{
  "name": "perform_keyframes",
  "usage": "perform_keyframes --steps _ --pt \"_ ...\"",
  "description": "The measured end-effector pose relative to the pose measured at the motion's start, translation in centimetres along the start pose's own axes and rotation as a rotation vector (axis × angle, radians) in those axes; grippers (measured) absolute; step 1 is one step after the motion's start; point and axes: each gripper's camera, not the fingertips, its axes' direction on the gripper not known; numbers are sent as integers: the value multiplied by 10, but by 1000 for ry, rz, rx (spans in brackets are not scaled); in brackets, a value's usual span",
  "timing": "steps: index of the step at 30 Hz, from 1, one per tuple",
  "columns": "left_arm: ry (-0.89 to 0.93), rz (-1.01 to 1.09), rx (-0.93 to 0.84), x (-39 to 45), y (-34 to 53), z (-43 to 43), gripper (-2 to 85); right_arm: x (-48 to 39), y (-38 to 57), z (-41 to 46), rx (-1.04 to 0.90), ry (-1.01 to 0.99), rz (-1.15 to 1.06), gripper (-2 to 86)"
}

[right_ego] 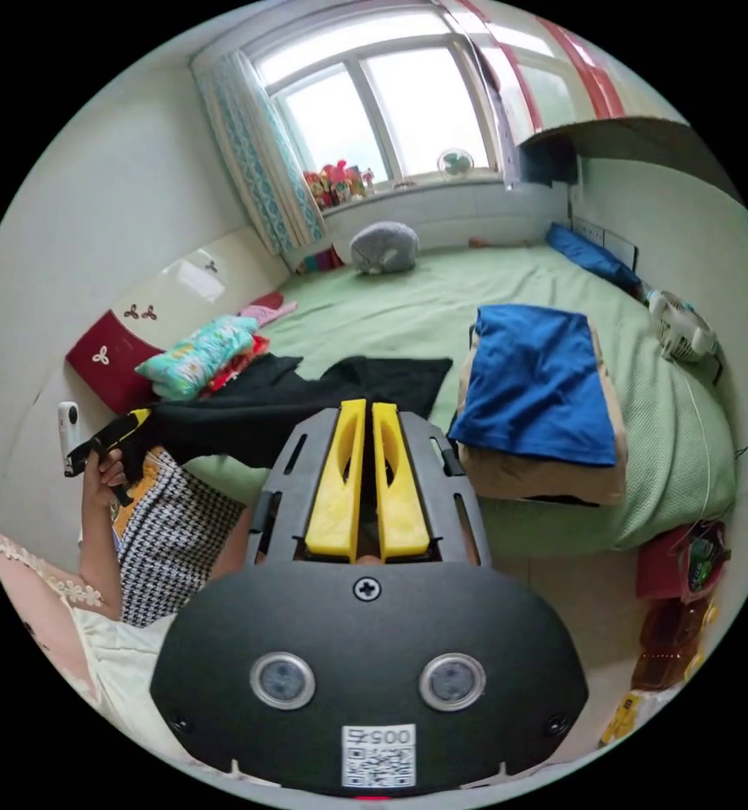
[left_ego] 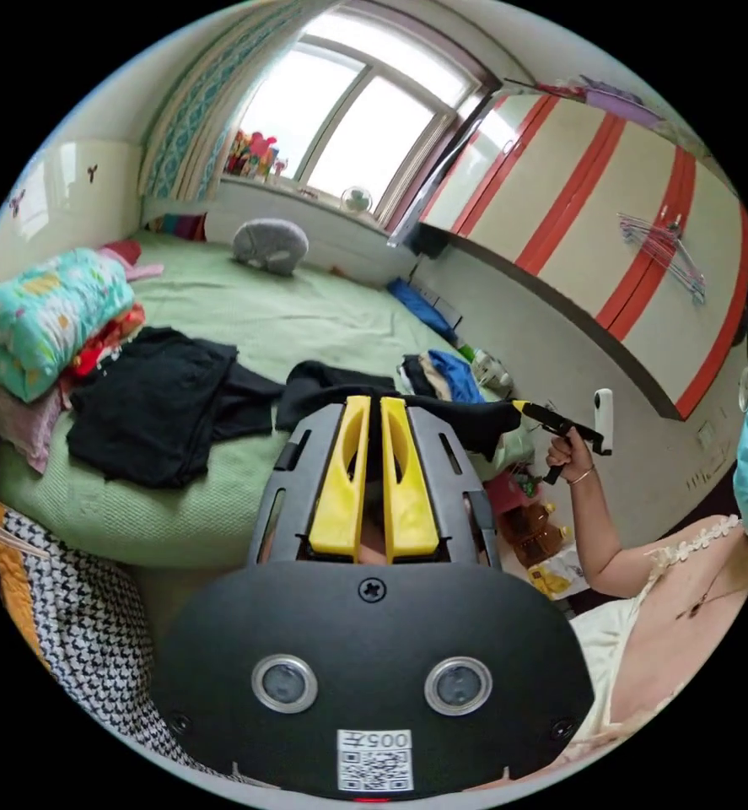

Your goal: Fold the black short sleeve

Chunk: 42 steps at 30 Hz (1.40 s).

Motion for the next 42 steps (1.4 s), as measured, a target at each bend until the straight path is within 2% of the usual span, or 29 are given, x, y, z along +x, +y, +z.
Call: perform_keyframes --steps 7,10,15,20,22,24,26,28,31,36,38,42 --pt "5 121 85 40 -90 -58 33 -52 -70 -91 145 40 -107 -15" --pt "-74 140 25 46 -148 -45 37 -65 -121 -98 157 71 -110 -11" --pt "-227 99 -91 18 -232 43 41 -69 -208 -34 77 215 -76 -7" --pt "-336 -89 -191 -63 -284 188 64 -34 -284 124 -73 347 49 5" --pt "-383 -165 -258 -88 -279 231 72 -18 -285 167 -141 414 121 20" --pt "-355 -197 -299 -104 -266 265 74 -8 -273 199 -180 369 158 28" --pt "-293 -186 -355 -119 -239 302 75 -4 -244 237 -261 258 107 36" --pt "-245 -152 -410 -127 -210 322 76 -7 -209 255 -315 258 8 38" --pt "-243 -94 -460 -133 -150 334 83 -16 -135 261 -392 311 -169 38" --pt "-281 -91 -526 -136 -59 341 87 -15 -37 252 -508 281 -187 53" --pt "-341 -115 -506 -138 -30 346 86 -16 -10 259 -550 367 -187 66" --pt "-331 -153 -558 -145 -5 371 90 -18 8 275 -543 448 -205 80"
